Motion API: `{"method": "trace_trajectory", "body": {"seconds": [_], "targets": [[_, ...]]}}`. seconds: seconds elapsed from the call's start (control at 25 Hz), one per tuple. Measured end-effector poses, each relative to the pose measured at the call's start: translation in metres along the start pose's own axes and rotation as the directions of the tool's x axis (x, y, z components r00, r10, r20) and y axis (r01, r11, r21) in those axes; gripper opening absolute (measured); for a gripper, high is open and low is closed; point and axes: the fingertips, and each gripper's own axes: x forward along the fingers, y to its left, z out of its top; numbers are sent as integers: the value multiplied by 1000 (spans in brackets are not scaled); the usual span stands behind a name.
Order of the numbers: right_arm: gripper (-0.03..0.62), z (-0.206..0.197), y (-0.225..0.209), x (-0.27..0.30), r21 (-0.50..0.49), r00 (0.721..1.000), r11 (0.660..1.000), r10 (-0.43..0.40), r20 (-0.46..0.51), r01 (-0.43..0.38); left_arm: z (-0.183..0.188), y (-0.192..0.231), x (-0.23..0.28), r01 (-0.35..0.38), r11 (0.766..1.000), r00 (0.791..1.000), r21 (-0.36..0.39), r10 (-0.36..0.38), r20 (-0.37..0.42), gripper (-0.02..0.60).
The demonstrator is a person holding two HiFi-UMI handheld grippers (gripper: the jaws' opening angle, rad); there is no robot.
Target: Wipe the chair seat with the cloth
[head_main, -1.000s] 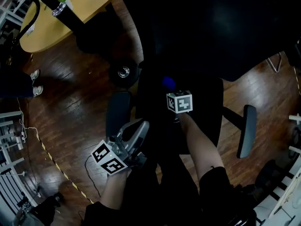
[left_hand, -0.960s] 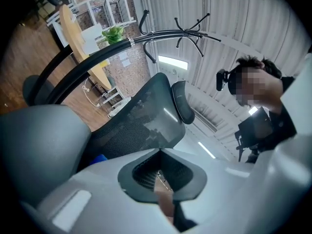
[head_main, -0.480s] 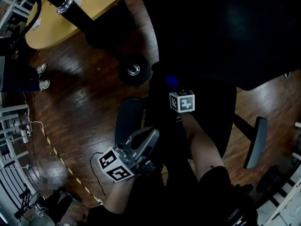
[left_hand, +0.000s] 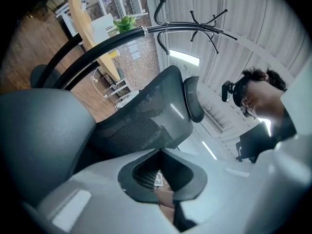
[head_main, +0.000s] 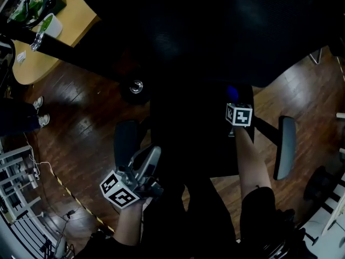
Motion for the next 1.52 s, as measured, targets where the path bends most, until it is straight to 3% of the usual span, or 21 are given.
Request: {"method": "trace_trajectory", "body": {"seconds": [0.2, 0.36, 0.52, 0.64, 0.76, 0.92, 1.08, 1.24, 1.32, 1.52], "targets": [[35, -2, -67, -33, 14, 995, 995, -102, 7, 102, 1, 2, 2, -21, 1000, 1000, 5, 21, -8, -8], [35, -2, -75, -37, -10, 994, 994, -109, 29, 110, -5, -4, 8, -20, 1000, 1000, 13, 20, -17, -8], [35, 4, -70, -41, 23, 997, 998, -59, 42, 58, -9, -8, 8, -9, 1000, 1000, 15, 9, -11, -8], [35, 5, -56, -45, -6, 997, 999, -52, 53, 53, -11, -13, 8, -1, 1000, 1000, 17, 1, 3, -8], [37, 3, -4, -37, -35, 998, 999, 27, 61, -25, -11, -19, 6, 3, 1000, 1000, 21, -3, 16, -8], [35, 3, 110, -15, -100, 977, 974, 209, 28, -205, -9, -21, 3, 9, 1000, 1000, 22, -9, 25, -8], [37, -6, 214, 3, -123, 928, 920, 372, -29, -372, -5, -25, -1, 20, 1000, 999, 22, -20, 41, -8], [35, -20, 294, 4, -147, 857, 844, 511, -71, -515, -4, -24, -8, 18, 1000, 998, 24, -20, 53, -8], [35, -28, 309, 4, -175, 852, 835, 518, -73, -522, -3, -22, -13, 17, 1000, 998, 19, -18, 62, -8], [37, -31, 295, 10, -173, 883, 867, 465, -56, -467, 2, -16, -21, 8, 1000, 998, 20, -10, 65, -8]]}}
